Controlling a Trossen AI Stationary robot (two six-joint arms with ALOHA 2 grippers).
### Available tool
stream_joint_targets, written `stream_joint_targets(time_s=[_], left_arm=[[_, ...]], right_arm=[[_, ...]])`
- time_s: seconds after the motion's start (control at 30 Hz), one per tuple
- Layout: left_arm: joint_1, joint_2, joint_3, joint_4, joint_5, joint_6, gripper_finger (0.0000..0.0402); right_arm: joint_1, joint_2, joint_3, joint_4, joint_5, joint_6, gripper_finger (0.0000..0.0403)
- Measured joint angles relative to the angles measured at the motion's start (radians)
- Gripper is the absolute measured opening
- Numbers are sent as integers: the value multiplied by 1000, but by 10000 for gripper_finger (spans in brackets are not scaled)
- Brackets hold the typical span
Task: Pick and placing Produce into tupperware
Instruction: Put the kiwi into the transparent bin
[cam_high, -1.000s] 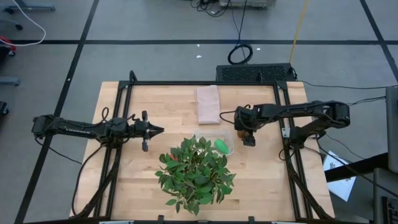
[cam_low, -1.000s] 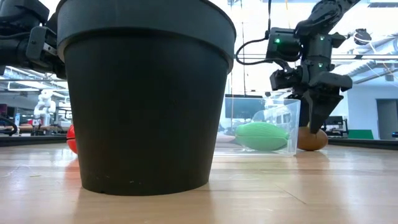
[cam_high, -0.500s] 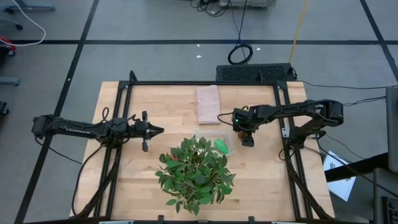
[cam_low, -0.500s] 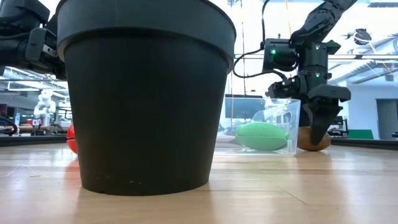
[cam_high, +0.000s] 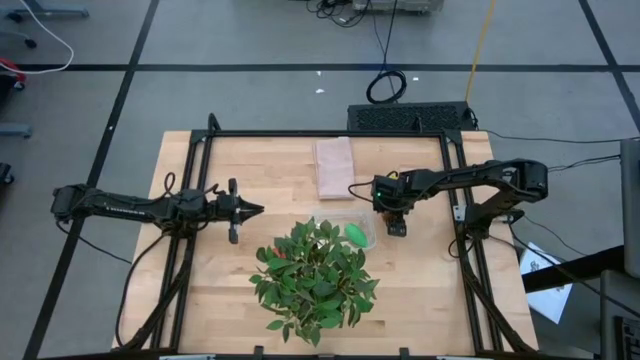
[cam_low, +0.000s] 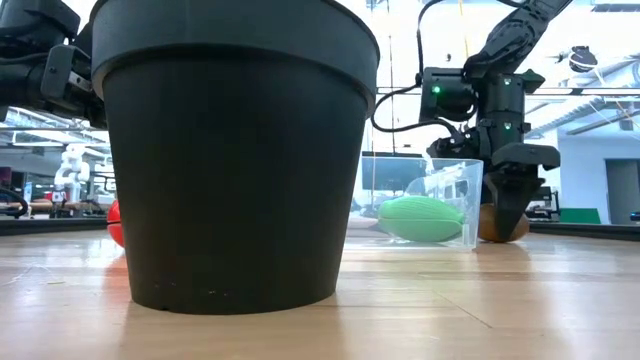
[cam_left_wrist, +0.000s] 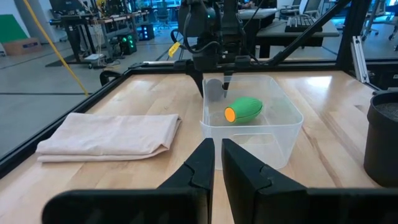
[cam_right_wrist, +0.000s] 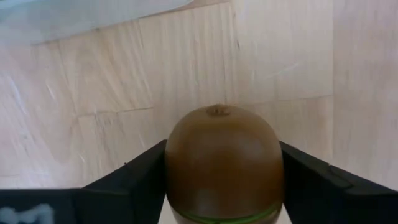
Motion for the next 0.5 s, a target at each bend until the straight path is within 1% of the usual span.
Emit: stream_joint_targets(time_s=[0.07,0.1,0.27,0.4,0.5], left_arm=[[0,0,0,0,0,-1,31],[0,0,0,0,0,-1,31],[0,0,0,0,0,-2,31],[0,0,0,0,0,-2,31],[0,0,0,0,0,-2,31]], right_arm=[[0,0,0,0,0,0,232],[0,0,0,-1,0,0,232],[0,-1,0,-15,-1,-1,232],[3,-6,0,-20,-1,-8,251],[9,-13,0,-20,-1,-12,244]])
